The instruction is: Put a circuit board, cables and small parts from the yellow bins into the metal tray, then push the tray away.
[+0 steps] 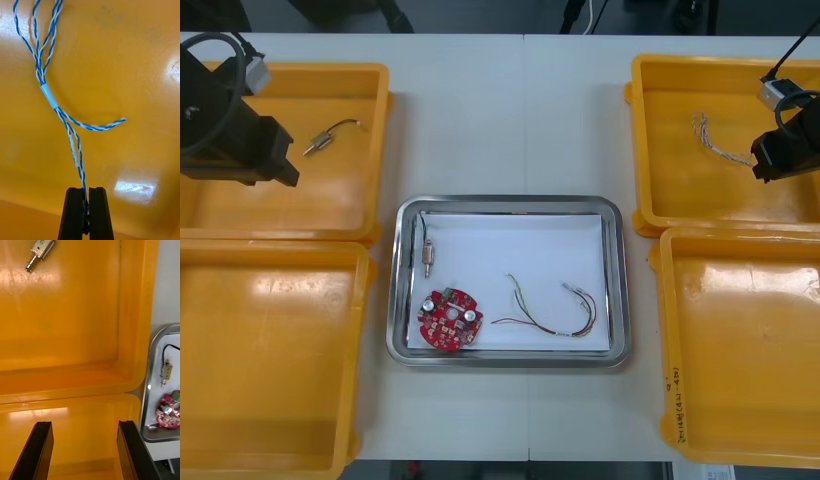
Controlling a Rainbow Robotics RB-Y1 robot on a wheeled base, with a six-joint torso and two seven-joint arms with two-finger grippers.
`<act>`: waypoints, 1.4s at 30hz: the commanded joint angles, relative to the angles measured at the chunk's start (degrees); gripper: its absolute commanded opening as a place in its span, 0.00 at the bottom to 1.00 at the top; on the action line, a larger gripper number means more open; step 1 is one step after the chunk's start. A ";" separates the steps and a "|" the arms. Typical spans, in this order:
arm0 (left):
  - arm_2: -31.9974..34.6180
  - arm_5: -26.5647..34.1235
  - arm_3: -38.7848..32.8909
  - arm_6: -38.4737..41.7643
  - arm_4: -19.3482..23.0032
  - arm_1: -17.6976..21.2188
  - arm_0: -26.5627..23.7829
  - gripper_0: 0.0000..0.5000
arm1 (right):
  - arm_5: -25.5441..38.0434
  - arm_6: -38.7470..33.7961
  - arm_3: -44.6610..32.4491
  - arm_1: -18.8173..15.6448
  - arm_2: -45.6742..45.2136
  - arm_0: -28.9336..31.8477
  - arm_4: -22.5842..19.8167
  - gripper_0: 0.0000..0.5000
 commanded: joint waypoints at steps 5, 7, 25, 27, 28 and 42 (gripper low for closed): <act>3.85 0.50 5.86 -17.27 -2.77 3.75 -2.32 1.00 | 0.37 1.48 -1.67 -2.39 0.74 0.17 -0.93 1.00; 3.93 0.45 7.10 -19.64 -3.03 3.83 -2.41 1.00 | 0.37 1.48 -2.02 -2.39 0.65 0.17 -1.11 1.00; 3.93 -12.55 19.49 -38.19 -4.44 1.72 -5.75 1.00 | 4.59 6.58 -7.82 -0.72 0.83 -3.17 1.44 1.00; 3.93 -13.70 21.42 -39.94 -4.70 1.11 -6.45 1.00 | 4.59 7.02 -7.55 -0.01 0.74 -3.78 1.88 1.00; 3.76 -14.14 22.56 -40.74 -4.88 0.67 -6.98 1.00 | 4.59 7.10 -7.38 0.43 0.74 -4.05 2.15 1.00; -1.16 -18.97 28.89 -43.81 -10.50 -3.81 -12.52 1.00 | -2.79 9.39 4.57 6.14 0.74 -11.78 6.19 1.00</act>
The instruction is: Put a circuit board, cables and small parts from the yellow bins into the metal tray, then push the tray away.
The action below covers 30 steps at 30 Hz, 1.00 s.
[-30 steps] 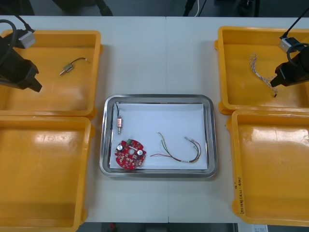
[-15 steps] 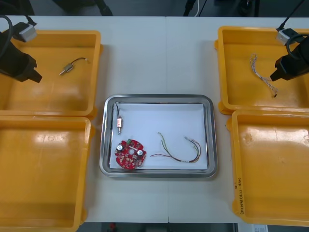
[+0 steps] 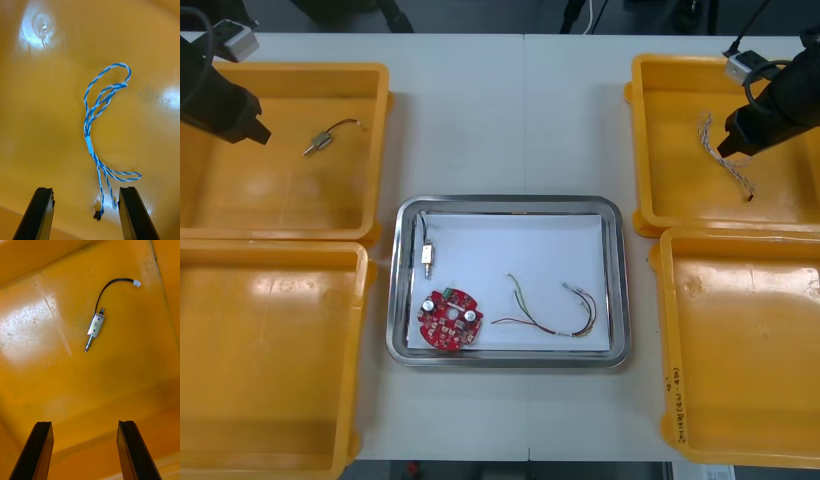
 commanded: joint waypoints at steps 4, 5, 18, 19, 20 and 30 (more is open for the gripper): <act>-2.36 -4.54 2.20 -5.24 -1.57 -3.37 -4.69 1.00 | -4.84 3.24 4.97 3.23 0.51 -6.69 4.66 1.00; -3.06 -5.94 3.35 -5.50 -1.66 -3.90 -5.22 1.00 | -5.89 3.68 6.11 3.67 0.51 -7.31 5.62 1.00; -7.19 -18.34 13.89 -8.49 -3.68 -8.29 -8.74 1.00 | -14.33 12.56 14.11 4.81 0.33 -7.66 3.95 1.00; -7.46 -19.13 14.42 -8.75 -3.68 -8.47 -8.83 1.00 | -14.42 12.73 14.20 4.81 0.16 -7.66 4.04 1.00; -7.81 -20.09 14.95 -9.10 -3.86 -8.73 -8.91 1.00 | -14.33 12.82 14.29 4.81 0.16 -7.66 4.13 1.00; -9.48 -23.08 17.50 -14.99 -4.91 -8.82 -8.91 1.00 | -17.58 13.61 18.51 5.86 -1.34 -7.66 3.78 1.00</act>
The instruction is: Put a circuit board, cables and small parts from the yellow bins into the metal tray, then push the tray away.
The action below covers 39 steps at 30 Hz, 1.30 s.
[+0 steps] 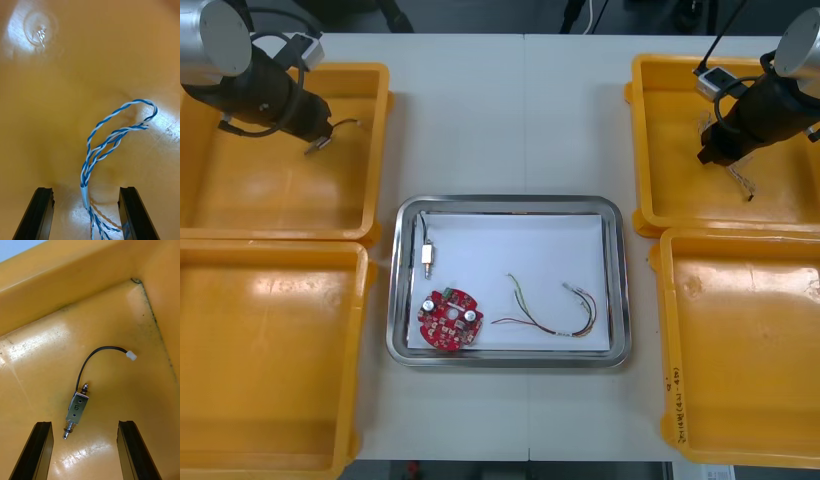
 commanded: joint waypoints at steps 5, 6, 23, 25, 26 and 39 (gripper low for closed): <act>-0.79 -5.81 4.65 -18.03 0.08 -0.89 -3.09 1.00 | -3.02 2.32 3.01 1.29 -1.51 -3.09 -0.34 1.00; -0.79 -6.87 5.53 -19.09 0.17 -1.24 -3.18 1.00 | -3.02 2.32 3.18 1.29 -1.51 -3.09 -0.34 1.00; -2.99 -10.65 8.78 -19.88 1.31 -3.00 -3.09 1.00 | -5.31 2.58 5.82 1.64 -1.95 -3.00 -1.83 0.00; -2.99 -11.09 9.22 -20.05 1.40 -3.08 -3.09 1.00 | -5.22 2.67 5.82 1.64 -1.95 -3.00 -1.83 0.00; -2.99 -11.44 9.57 -20.05 1.58 -3.35 -3.09 1.00 | -4.96 2.67 5.73 1.64 -1.95 -3.09 -1.83 0.00; -2.99 -13.19 11.59 -21.63 4.13 -3.52 -3.09 0.00 | 14.99 -2.95 -10.26 -0.11 -5.11 -3.00 5.20 0.00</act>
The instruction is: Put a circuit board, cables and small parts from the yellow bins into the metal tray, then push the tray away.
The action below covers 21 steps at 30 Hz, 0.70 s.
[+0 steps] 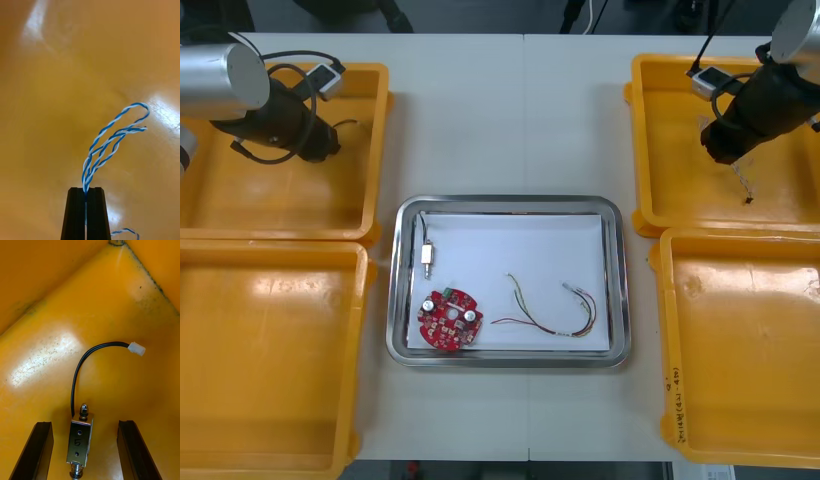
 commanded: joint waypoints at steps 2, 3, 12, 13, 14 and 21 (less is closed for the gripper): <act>-0.57 -0.68 0.30 -0.96 1.26 -1.10 -2.55 0.00 | 10.61 -4.72 -9.34 -1.18 -4.66 -1.78 1.65 0.00; -0.57 -0.68 0.30 -1.05 1.52 -1.10 -2.46 0.00 | 12.90 -5.60 -10.74 -1.53 -4.83 -1.78 1.82 0.00; -0.57 1.60 0.22 -1.75 3.81 1.01 -2.55 0.00 | 27.58 -8.32 -29.64 -1.79 -5.71 2.88 1.38 0.00; -0.48 1.95 0.22 -1.84 4.16 1.45 -2.55 0.00 | 29.42 -9.81 -32.10 -1.62 -5.71 3.50 1.12 0.00; -0.57 2.22 0.22 -2.01 4.33 1.80 -2.55 0.00 | 30.39 -10.52 -33.24 -1.44 -5.71 3.85 1.03 0.00; -0.48 6.17 -1.72 -2.54 5.74 5.67 -2.55 0.00 | 35.27 -14.39 -45.81 2.60 -4.48 4.46 -0.02 0.00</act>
